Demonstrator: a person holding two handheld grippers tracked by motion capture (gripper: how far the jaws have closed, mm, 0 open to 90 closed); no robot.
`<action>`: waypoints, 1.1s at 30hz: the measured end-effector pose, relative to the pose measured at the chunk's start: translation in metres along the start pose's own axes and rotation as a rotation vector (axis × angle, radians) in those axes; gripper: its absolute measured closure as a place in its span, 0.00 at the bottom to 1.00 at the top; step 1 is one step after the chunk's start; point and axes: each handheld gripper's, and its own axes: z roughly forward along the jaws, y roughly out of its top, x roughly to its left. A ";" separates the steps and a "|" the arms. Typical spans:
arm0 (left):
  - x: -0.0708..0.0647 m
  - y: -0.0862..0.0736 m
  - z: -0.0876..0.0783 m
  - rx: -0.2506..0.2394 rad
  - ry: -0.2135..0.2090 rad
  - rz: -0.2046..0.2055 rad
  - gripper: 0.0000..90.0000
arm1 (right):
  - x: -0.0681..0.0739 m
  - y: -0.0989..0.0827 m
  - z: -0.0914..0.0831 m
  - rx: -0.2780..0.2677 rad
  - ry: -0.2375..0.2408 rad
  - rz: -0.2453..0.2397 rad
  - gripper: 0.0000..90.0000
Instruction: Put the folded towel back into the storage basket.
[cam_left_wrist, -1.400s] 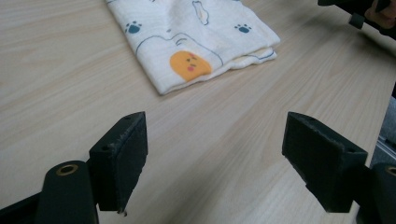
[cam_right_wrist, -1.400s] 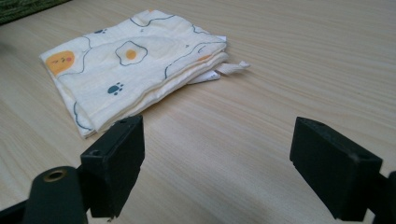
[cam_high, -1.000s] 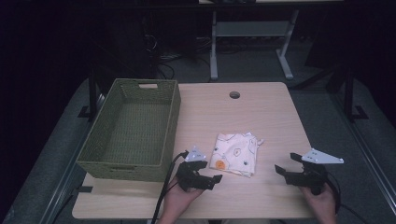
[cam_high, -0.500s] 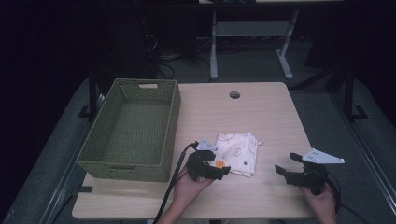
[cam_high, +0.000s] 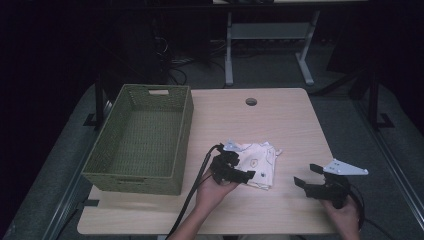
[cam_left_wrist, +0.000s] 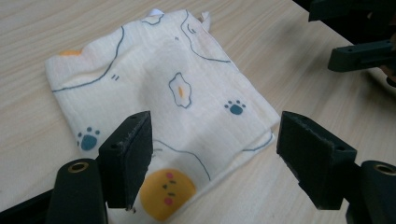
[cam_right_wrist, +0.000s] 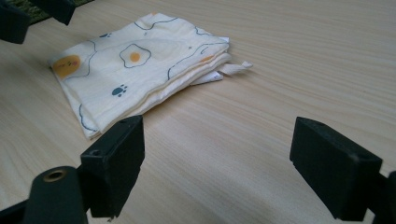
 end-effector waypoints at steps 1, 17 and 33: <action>0.000 0.002 0.002 0.002 0.006 0.004 0.30 | 0.000 0.000 0.000 0.000 -0.001 -0.002 0.19; 0.009 0.023 0.029 0.051 0.023 -0.008 0.31 | 0.000 0.000 0.000 -0.006 0.005 0.004 0.19; 0.021 0.026 0.063 0.133 0.085 -0.015 0.34 | 0.000 0.000 -0.001 -0.013 0.010 0.006 0.19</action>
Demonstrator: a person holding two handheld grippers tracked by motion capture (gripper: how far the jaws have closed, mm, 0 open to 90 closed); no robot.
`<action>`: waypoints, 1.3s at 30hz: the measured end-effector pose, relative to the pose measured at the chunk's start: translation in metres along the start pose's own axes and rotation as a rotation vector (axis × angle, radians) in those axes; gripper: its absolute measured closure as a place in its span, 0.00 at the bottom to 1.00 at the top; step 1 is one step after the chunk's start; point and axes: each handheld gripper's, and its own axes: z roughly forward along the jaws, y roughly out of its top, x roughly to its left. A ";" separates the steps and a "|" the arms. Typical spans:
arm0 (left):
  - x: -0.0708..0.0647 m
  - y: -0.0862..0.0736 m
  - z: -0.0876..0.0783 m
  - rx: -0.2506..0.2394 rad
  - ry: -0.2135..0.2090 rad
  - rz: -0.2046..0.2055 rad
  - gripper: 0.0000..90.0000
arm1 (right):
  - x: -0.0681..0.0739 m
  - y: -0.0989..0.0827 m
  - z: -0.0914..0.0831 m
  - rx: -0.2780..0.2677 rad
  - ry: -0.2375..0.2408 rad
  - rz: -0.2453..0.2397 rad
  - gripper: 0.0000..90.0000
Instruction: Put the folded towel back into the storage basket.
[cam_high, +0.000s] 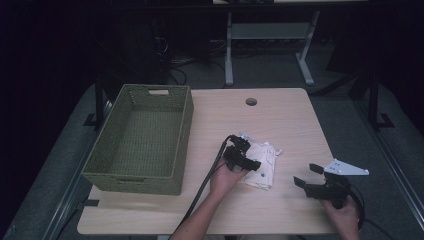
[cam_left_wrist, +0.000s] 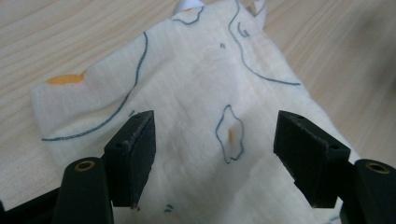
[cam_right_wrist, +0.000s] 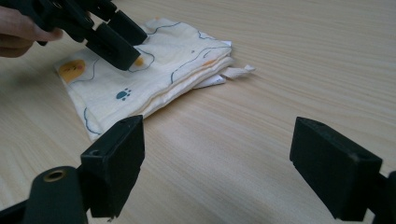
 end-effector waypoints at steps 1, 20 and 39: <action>0.000 0.000 0.001 0.005 0.009 0.006 0.35 | 0.000 0.000 0.000 0.000 0.001 0.001 0.19; -0.017 -0.004 0.006 0.002 0.171 0.133 0.66 | 0.002 0.000 0.000 0.001 0.001 -0.010 0.20; -0.004 -0.012 -0.005 -0.003 0.060 0.029 0.90 | 0.003 0.000 0.001 0.007 0.000 -0.016 0.20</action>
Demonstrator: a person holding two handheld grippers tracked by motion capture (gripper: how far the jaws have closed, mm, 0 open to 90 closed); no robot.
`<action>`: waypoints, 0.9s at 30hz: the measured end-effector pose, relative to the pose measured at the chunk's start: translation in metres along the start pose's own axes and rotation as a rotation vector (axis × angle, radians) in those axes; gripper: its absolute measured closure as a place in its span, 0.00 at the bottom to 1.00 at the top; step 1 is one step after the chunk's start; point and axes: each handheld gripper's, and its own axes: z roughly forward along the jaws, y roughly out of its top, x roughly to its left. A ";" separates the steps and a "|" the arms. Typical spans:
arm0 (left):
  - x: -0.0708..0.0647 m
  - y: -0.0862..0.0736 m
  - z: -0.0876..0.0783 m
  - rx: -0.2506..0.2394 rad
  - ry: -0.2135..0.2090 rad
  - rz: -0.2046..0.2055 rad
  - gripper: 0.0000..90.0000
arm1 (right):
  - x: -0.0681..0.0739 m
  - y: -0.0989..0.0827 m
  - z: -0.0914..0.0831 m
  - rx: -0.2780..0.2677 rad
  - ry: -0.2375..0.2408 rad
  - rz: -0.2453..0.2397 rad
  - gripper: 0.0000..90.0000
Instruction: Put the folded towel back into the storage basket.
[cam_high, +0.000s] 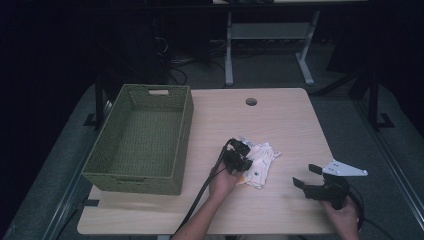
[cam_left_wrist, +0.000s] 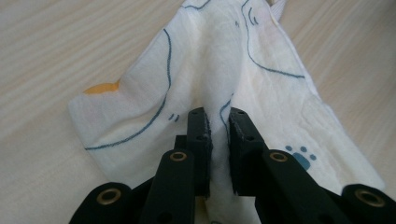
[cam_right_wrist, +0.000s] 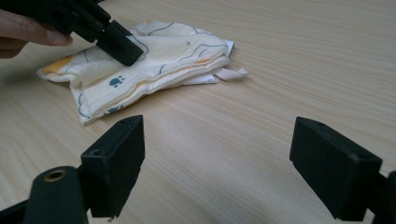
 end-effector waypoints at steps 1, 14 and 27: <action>0.002 -0.002 -0.003 -0.006 -0.025 -0.022 0.90 | 0.000 0.000 0.000 0.002 -0.001 -0.001 0.20; 0.002 -0.007 -0.035 -0.111 -0.136 -0.081 0.91 | -0.002 -0.001 -0.003 -0.006 -0.018 0.014 0.20; 0.003 -0.010 -0.061 -0.185 -0.216 -0.117 0.91 | -0.003 -0.003 -0.003 0.000 -0.026 0.021 0.20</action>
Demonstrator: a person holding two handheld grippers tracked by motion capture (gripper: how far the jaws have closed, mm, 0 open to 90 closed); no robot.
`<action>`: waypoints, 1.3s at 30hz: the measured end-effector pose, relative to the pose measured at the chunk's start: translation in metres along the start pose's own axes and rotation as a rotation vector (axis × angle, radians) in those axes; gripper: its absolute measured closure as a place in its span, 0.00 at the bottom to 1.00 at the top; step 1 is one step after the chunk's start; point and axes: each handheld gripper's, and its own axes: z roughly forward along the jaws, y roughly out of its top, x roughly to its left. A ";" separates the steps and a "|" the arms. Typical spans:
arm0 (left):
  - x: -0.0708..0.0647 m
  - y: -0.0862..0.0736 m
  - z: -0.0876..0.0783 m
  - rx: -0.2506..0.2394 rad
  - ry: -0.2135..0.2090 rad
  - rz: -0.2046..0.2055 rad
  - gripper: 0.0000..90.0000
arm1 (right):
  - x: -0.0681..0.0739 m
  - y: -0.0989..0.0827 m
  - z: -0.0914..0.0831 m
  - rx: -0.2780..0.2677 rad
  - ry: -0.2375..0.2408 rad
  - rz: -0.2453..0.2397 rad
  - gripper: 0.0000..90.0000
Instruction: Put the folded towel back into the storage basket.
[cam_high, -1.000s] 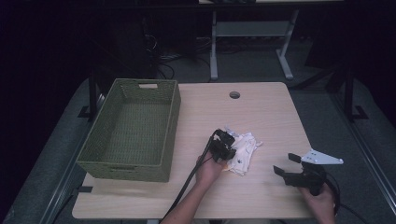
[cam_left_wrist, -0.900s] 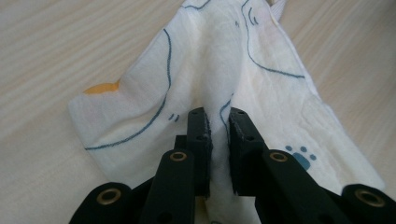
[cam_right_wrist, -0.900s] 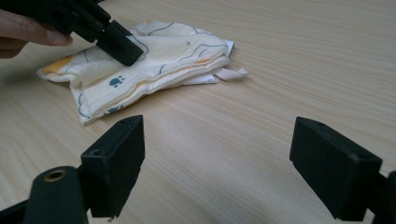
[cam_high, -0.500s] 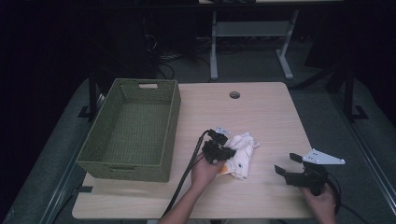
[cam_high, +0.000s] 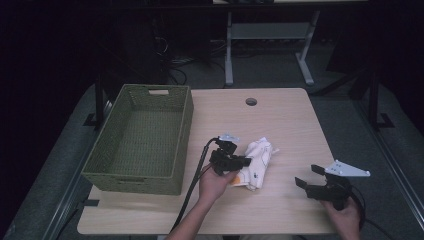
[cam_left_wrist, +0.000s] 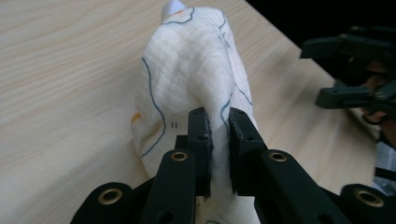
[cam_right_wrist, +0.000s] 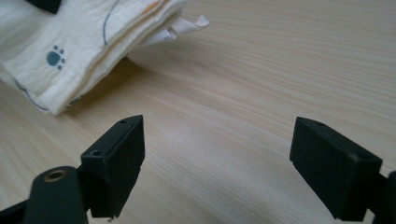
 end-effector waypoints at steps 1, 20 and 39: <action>0.000 0.000 0.000 0.000 0.000 0.000 0.91 | 0.000 0.000 0.000 0.000 0.000 0.000 0.20; -0.004 0.009 -0.041 -0.056 -0.047 0.003 0.91 | -0.002 -0.001 0.001 0.007 -0.016 0.007 0.19; 0.006 0.016 -0.075 -0.099 -0.060 -0.030 0.90 | -0.003 -0.003 0.003 0.027 -0.027 0.007 0.19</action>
